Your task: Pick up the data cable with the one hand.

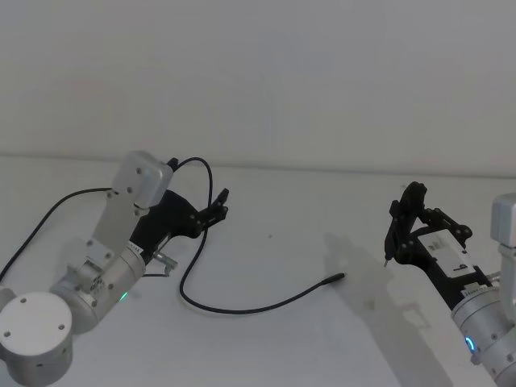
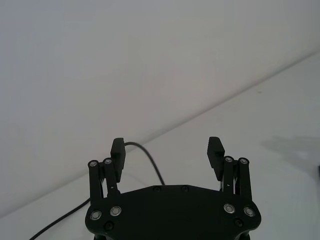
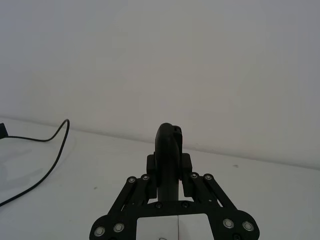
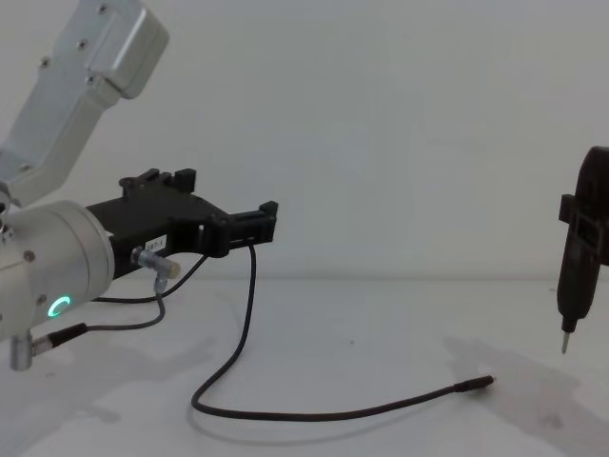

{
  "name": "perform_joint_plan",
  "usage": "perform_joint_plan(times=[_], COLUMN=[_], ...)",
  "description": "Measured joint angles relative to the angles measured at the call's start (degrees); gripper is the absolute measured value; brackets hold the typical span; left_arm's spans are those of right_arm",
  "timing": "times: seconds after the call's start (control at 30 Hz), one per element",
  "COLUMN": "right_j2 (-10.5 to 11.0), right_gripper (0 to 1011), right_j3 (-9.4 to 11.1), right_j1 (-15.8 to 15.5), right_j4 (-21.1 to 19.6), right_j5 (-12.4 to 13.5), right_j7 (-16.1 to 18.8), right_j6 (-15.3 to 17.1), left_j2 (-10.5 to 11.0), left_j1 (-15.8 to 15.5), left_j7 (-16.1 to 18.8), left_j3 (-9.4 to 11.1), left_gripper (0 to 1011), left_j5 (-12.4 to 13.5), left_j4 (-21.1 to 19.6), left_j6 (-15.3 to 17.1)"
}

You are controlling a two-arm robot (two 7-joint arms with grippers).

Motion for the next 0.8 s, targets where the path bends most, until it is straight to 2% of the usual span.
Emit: perform_joint_plan(times=[0.37, 0.8], right_j2=[0.0, 0.0], right_gripper=[268, 268], right_j3=[0.0, 0.0], right_j1=[0.0, 0.0], right_j4=[0.0, 0.0], right_j5=[0.0, 0.0], right_j7=[0.0, 0.0], right_j6=[0.0, 0.0], left_j2=[2.7, 7.82], left_j1=[-1.8, -5.33], left_j7=[-6.55, -17.56], left_j3=[1.58, 4.16], left_gripper=[1001, 1001], left_j5=[-0.14, 0.51], left_j4=[-1.51, -3.58], left_j6=[1.32, 3.59])
